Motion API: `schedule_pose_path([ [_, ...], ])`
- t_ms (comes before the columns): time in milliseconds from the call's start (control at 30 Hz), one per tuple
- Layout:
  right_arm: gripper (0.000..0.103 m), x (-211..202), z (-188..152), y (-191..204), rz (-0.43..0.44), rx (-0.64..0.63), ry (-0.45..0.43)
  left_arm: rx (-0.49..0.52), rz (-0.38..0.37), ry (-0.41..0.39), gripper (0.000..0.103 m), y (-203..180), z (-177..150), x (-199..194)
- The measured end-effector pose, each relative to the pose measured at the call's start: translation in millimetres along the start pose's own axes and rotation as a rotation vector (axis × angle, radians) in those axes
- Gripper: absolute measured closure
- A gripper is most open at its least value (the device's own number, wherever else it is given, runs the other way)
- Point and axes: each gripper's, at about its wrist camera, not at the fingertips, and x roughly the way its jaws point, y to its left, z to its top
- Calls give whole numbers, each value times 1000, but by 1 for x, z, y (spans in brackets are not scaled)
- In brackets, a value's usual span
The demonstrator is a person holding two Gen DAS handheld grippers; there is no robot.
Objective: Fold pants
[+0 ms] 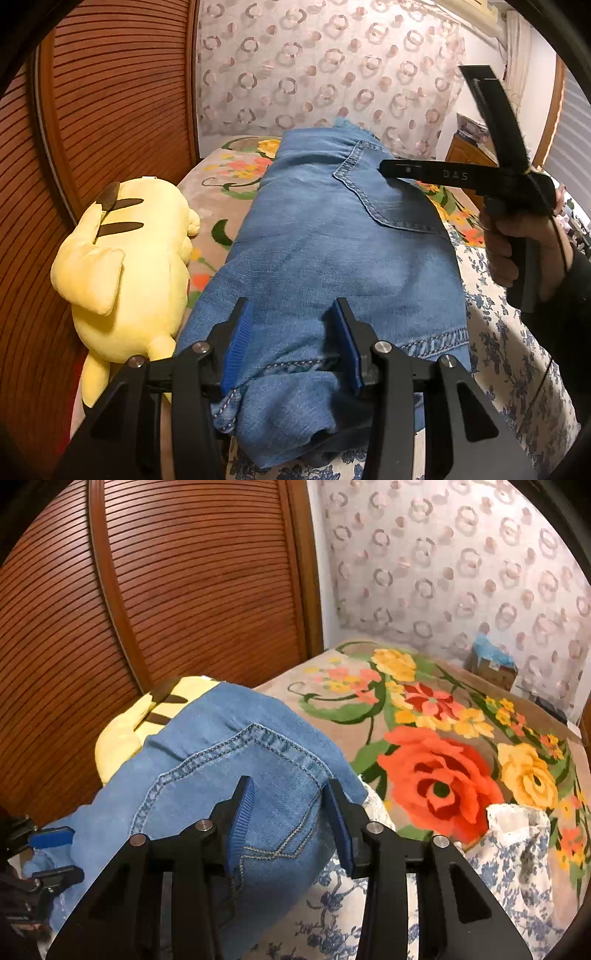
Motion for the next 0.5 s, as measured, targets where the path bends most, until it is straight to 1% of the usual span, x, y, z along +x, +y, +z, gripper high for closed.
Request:
schedule_pose_path([
  [167,62,-26,-9,11,-18,-1,-21,12,28,-3,60,-2,5,-6],
  [267,60,-47,-21,20,-21,-5,-36,22,23,-14,60,-9,6,-13],
  [400,54,-82,-41,27,-36,9,-55,48,3,-39,60,-25,5,-28],
  [500,49,-115,-59,26,-65,30,-82,73,-11,-60,60,-39,3,-42],
])
